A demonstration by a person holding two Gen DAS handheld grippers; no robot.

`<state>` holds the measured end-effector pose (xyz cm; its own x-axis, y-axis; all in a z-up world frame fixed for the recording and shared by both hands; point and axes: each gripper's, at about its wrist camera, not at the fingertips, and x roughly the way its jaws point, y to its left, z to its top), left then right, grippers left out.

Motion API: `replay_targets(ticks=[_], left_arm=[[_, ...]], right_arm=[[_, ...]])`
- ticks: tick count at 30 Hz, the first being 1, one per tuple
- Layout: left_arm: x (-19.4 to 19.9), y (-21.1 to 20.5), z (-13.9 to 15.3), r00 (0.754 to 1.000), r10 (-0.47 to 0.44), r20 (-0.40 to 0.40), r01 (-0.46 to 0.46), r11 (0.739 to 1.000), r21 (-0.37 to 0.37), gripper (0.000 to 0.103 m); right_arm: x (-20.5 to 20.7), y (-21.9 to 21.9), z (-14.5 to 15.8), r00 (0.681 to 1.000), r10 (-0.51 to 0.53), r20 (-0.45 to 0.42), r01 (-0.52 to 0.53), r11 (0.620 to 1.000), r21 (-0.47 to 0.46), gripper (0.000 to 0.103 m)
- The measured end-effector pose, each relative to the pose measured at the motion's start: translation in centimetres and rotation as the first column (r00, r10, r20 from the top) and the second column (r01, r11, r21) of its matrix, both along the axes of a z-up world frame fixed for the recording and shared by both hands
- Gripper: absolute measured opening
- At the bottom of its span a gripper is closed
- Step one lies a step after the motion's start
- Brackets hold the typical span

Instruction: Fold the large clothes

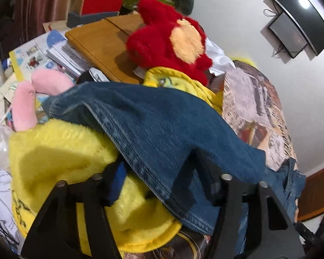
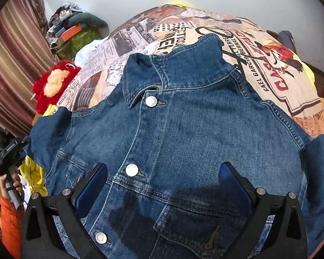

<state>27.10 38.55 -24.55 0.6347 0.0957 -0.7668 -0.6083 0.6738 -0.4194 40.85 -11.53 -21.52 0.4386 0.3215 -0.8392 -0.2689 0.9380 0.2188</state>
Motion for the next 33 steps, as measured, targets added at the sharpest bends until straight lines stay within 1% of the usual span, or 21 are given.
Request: replay_targets(ticks=[2, 4, 6, 8, 10, 12, 14, 15, 17, 18, 21, 24, 25, 27, 30, 33], left_arm=[[0.3, -0.3, 0.9, 0.999, 0.008, -0.035, -0.006, 0.998, 0.060, 0.028], [0.5, -0.8, 2.2, 0.998, 0.011, -0.063, -0.002, 0.989, 0.145, 0.013], [0.6, -1.7, 4.2, 0.998, 0.015, -0.066, 0.001, 0.972, 0.237, 0.011], [0.7, -3.0, 6.8, 0.999, -0.012, -0.034, 0.022, 0.950, 0.313, 0.010], [1.1, -4.6, 9.1, 0.998, -0.055, -0.010, 0.055, 0.927, 0.371, 0.009], [1.8, -6.4, 11.0, 0.993, -0.114, 0.011, 0.099, 0.909, 0.405, 0.008], [2.4, -8.8, 13.0, 0.981, -0.189, 0.039, 0.154, 0.887, 0.435, 0.007], [2.7, -10.3, 13.7, 0.973, -0.227, 0.046, 0.182, 0.872, 0.455, 0.007], [3.6, -13.7, 15.0, 0.950, -0.310, 0.049, 0.246, 0.832, 0.497, 0.007], [4.0, -15.1, 15.3, 0.938, -0.344, 0.049, 0.274, 0.820, 0.503, 0.007], [5.4, -19.7, 15.1, 0.884, -0.467, 0.036, 0.392, 0.780, 0.487, 0.007], [6.7, -23.9, 13.6, 0.828, -0.561, 0.004, 0.497, 0.736, 0.460, 0.007], [7.0, -25.3, 12.7, 0.807, -0.591, -0.007, 0.535, 0.725, 0.435, 0.007], [7.7, -27.7, 10.6, 0.761, -0.648, -0.023, 0.611, 0.705, 0.360, 0.007], [7.9, -31.2, 7.2, 0.703, -0.709, -0.057, 0.696, 0.670, 0.256, 0.007], [7.9, -33.8, 4.4, 0.661, -0.744, -0.097, 0.747, 0.642, 0.172, 0.007]], right_arm=[[-0.1, -0.1, 0.3, 1.000, -0.003, 0.002, 0.003, 1.000, 0.002, 0.103], [-0.2, -0.3, 0.6, 1.000, -0.006, 0.003, 0.006, 1.000, 0.007, 0.103], [-0.6, -0.5, 1.3, 1.000, -0.009, 0.010, 0.009, 1.000, 0.019, 0.103], [-1.2, -1.0, 2.1, 1.000, -0.014, 0.027, 0.014, 0.999, 0.034, 0.103], [-1.6, -1.4, 2.9, 0.999, -0.020, 0.043, 0.018, 0.999, 0.041, 0.103], [-2.1, -1.8, 3.7, 0.998, -0.019, 0.058, 0.017, 0.999, 0.044, 0.103], [-2.7, -2.2, 4.6, 0.997, -0.017, 0.080, 0.014, 0.999, 0.040, 0.103], [-2.9, -2.4, 5.0, 0.996, -0.016, 0.088, 0.012, 0.999, 0.038, 0.103], [-3.5, -2.9, 5.7, 0.995, -0.013, 0.103, 0.010, 0.999, 0.033, 0.103], [-3.7, -3.1, 6.0, 0.994, -0.013, 0.108, 0.009, 0.999, 0.031, 0.103], [-4.5, -4.2, 6.7, 0.993, -0.019, 0.120, 0.016, 0.999, 0.028, 0.103], [-5.3, -5.3, 7.2, 0.991, -0.031, 0.127, 0.027, 0.999, 0.029, 0.103], [-5.4, -5.7, 7.3, 0.991, -0.033, 0.128, 0.030, 0.999, 0.029, 0.103], [-5.9, -6.4, 7.5, 0.991, -0.041, 0.131, 0.038, 0.999, 0.027, 0.103], [-6.6, -7.3, 7.6, 0.990, -0.052, 0.129, 0.049, 0.999, 0.022, 0.103], [-7.1, -7.9, 7.5, 0.991, -0.060, 0.122, 0.058, 0.998, 0.015, 0.103]])
